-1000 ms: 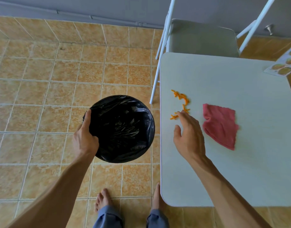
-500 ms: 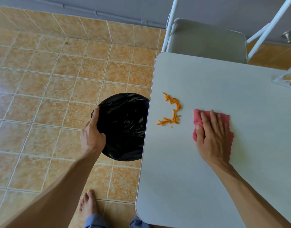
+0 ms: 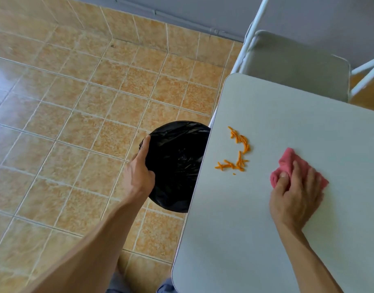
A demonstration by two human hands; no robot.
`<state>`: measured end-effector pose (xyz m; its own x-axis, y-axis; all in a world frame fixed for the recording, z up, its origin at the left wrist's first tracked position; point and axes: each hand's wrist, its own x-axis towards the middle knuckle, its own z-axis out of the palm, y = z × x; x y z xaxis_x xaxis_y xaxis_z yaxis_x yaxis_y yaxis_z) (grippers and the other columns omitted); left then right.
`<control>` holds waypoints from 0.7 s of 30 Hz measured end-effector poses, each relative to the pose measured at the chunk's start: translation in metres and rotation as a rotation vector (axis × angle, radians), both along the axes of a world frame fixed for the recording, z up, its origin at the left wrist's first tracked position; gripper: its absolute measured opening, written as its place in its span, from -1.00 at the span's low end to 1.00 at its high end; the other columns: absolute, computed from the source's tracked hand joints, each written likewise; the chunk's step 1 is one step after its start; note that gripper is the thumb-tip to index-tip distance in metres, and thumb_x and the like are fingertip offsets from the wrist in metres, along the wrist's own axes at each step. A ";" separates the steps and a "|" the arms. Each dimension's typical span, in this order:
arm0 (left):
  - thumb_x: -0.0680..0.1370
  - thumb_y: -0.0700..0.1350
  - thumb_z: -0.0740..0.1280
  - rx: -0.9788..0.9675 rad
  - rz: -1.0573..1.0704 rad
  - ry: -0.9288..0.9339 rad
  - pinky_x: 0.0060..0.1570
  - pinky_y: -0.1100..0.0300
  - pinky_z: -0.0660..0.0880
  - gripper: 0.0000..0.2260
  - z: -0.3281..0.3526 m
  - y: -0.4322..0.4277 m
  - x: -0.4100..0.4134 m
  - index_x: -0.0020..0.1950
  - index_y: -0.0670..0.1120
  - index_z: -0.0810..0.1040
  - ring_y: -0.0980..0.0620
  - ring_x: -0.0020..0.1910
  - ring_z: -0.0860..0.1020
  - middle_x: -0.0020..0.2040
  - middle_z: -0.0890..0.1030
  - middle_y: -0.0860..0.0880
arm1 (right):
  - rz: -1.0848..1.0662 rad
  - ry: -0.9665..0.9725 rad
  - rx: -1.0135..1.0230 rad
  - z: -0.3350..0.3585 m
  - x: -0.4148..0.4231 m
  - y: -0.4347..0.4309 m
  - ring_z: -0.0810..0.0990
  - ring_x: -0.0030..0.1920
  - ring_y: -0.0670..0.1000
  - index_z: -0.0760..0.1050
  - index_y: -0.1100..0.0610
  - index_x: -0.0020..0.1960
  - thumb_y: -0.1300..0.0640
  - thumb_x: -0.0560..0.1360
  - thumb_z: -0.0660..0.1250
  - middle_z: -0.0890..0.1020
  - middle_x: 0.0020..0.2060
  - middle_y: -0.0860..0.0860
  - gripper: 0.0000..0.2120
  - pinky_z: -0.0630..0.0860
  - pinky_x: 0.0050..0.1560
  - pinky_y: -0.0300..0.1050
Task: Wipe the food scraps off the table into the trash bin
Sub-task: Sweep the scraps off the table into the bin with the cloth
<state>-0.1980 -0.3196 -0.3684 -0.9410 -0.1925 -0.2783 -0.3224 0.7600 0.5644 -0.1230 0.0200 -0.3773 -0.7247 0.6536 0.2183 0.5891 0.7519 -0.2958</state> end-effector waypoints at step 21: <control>0.40 -0.47 0.18 0.036 0.054 -0.029 -0.34 0.11 0.42 -0.10 0.000 0.016 0.003 0.59 0.22 0.07 -0.11 -0.27 0.53 -0.07 0.60 -0.06 | 0.536 -0.013 -0.315 -0.005 -0.066 -0.124 0.21 0.60 0.05 0.42 0.08 0.49 0.28 0.63 0.15 0.37 0.54 0.01 -0.55 0.22 0.53 0.25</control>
